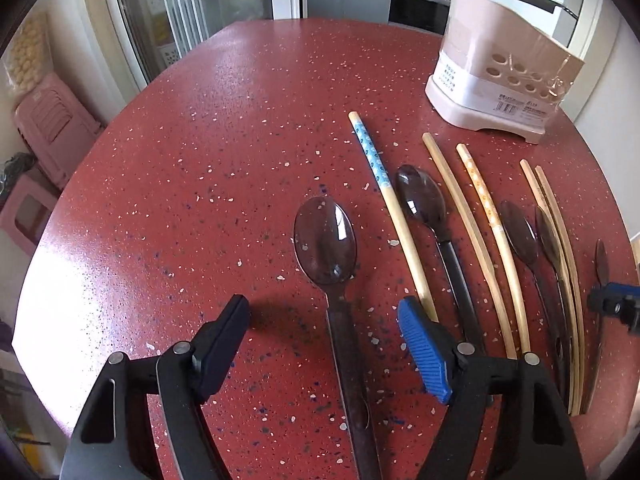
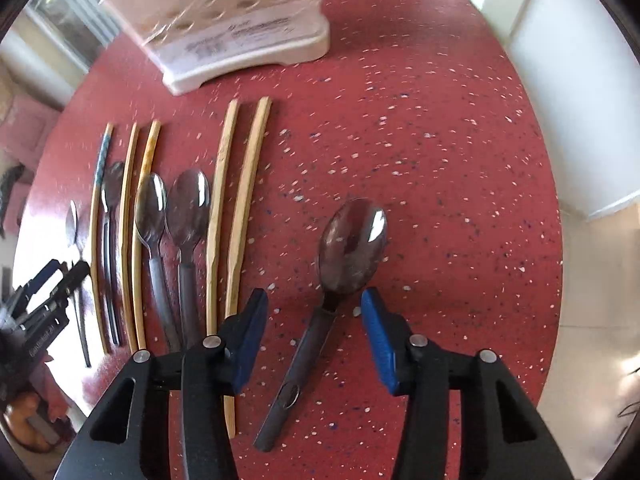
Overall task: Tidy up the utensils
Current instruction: 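Lower the right gripper onto a dark spoon and close on its handle, then lift the dark spoon with the right gripper and drop it into the pink caddy, then return the right gripper to the utensil row and open it, then close the right gripper on a plain wooden chopstick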
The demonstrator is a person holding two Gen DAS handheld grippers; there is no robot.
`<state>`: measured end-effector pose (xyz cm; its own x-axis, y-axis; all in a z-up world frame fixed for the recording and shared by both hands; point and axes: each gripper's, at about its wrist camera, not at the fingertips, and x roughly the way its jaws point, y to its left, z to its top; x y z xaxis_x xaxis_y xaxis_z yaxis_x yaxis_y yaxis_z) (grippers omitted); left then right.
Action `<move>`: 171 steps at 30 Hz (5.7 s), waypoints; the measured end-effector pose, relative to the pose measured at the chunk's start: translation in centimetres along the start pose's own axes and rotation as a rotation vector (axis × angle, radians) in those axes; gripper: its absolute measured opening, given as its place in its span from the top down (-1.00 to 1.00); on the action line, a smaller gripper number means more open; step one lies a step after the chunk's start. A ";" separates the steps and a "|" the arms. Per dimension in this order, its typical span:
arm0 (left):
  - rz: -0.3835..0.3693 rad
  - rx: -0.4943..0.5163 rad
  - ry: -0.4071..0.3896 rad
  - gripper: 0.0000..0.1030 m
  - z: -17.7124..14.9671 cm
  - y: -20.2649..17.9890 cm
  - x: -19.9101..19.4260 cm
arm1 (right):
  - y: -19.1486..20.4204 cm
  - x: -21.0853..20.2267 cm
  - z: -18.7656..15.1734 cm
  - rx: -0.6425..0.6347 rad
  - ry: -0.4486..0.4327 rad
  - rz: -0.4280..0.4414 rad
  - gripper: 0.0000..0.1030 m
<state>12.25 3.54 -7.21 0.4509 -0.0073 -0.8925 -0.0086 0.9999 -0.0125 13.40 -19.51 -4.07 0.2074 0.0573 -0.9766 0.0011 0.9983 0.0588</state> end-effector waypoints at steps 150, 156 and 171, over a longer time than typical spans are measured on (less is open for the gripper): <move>-0.002 -0.091 0.034 -1.00 1.6 1.4 0.5 | -3.7 0.0 6.0 0.022 -0.020 0.162 -0.30; 0.024 -0.066 0.039 -1.00 2.3 0.8 1.2 | -1.7 0.3 6.6 -0.022 -0.004 0.101 -0.11; 0.032 0.015 0.121 -1.00 7.2 -1.1 3.3 | 4.3 1.2 8.2 -0.165 0.059 -0.033 0.19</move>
<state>20.17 2.52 -6.93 0.3395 0.0242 -0.9403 -0.0077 0.9997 0.0230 21.71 -15.24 -3.33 0.1524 0.0202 -0.9881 -0.1543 0.9880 -0.0036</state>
